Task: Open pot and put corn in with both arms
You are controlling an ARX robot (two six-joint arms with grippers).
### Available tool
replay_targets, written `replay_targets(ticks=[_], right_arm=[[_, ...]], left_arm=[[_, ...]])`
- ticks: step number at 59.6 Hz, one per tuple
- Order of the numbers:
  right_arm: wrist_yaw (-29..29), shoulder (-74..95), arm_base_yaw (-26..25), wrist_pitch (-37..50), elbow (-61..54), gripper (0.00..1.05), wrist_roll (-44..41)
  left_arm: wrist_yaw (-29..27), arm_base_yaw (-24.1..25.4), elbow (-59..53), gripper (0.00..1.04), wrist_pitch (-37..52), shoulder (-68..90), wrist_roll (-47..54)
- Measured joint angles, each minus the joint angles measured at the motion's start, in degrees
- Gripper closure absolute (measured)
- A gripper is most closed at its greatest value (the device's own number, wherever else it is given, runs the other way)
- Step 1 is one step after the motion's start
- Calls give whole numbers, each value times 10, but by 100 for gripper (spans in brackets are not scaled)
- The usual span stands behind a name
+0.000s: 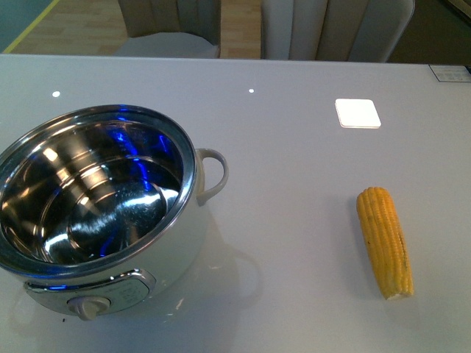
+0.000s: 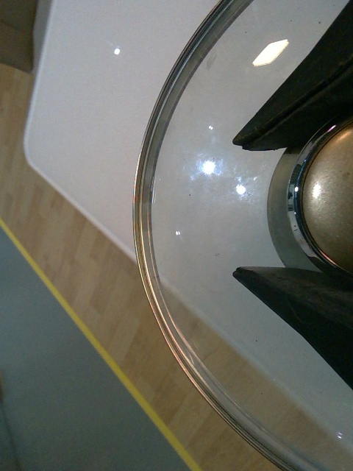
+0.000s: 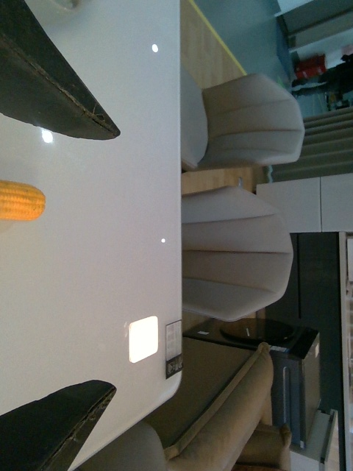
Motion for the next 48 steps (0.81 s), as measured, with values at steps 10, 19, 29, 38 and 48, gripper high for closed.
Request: replay_targets(ticks=[10,19,29,38,48], right_arm=[[0,0,0,0,0,9,0],[0,0,0,0,0,9,0],[0,0,0,0,0,9,0],[0,0,0,0,0,9,0],[0,0,0,0,0,9,0]], left_arm=[[-16,-18,27,63,15,86,3],[-29,-37,69,63,15,128,2],[-31,-49,125,63,13,162,-8],[-23,-54,163,63,13,191,-18],[-17,-55,180,63,19,224,-20]])
